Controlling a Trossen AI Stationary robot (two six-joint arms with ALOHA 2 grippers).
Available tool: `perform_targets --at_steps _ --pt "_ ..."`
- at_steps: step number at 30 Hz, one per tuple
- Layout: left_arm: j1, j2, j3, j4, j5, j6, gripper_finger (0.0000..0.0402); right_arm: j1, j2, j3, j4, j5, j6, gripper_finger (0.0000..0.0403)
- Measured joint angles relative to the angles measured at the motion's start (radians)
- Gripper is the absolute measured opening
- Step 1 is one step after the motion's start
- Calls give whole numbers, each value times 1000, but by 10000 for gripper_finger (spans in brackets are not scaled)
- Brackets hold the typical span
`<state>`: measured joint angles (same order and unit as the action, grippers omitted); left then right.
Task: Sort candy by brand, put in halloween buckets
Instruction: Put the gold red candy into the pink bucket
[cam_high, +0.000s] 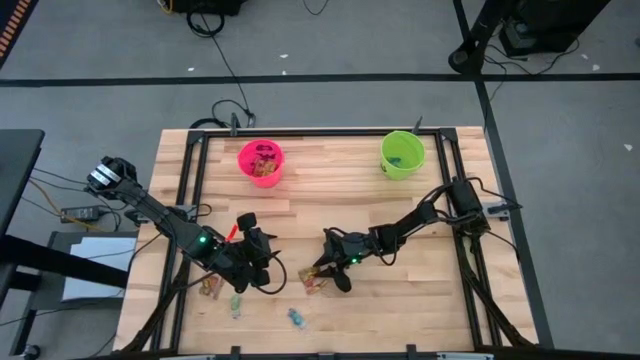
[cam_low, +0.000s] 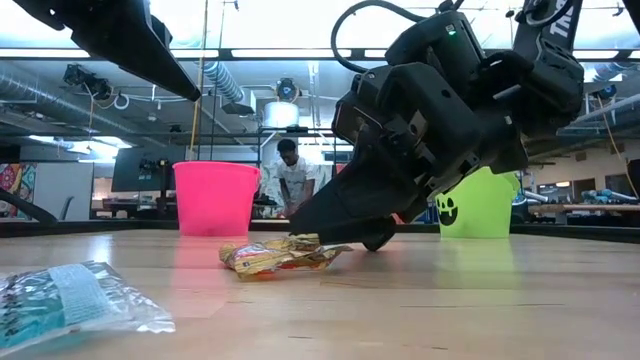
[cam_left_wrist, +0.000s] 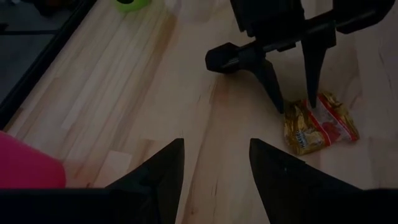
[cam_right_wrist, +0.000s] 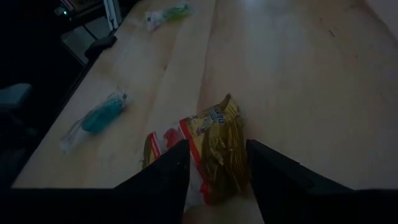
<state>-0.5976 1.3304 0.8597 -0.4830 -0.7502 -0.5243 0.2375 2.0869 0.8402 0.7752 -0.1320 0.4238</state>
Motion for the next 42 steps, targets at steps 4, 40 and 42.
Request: perform_targets --at_steps 4,40,42 --pt "0 0 0 0 0 0 188 0 0 0 -1 0 2 168" --pt "0 0 0 17 0 0 188 -80 -371 -6 -271 114 -318 2" --pt "0 0 0 17 0 0 188 -115 -402 -6 -301 121 -355 2"
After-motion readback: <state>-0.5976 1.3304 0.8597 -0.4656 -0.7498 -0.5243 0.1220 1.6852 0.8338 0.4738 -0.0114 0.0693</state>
